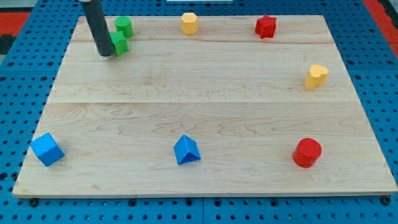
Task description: Drag yellow hexagon diagonally bottom right to the green star
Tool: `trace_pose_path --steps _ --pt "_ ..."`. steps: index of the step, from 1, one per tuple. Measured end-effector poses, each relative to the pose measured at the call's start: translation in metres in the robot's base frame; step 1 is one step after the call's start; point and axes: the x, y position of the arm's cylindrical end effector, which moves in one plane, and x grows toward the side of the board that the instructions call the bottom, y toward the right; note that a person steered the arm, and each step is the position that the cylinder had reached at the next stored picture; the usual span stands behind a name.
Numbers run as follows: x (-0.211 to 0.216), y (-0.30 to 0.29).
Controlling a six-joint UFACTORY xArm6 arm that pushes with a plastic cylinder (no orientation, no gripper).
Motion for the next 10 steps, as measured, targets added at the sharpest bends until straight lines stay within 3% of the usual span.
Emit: trace_pose_path --steps 1,2,3,5,6,7,8,10 --pt "-0.004 0.026" --pt "0.025 0.060" --pt "0.002 0.147" --pt "-0.101 0.239" --pt "-0.118 0.199" --pt "-0.116 0.136" --pt "-0.105 0.110" --pt "-0.035 0.155"
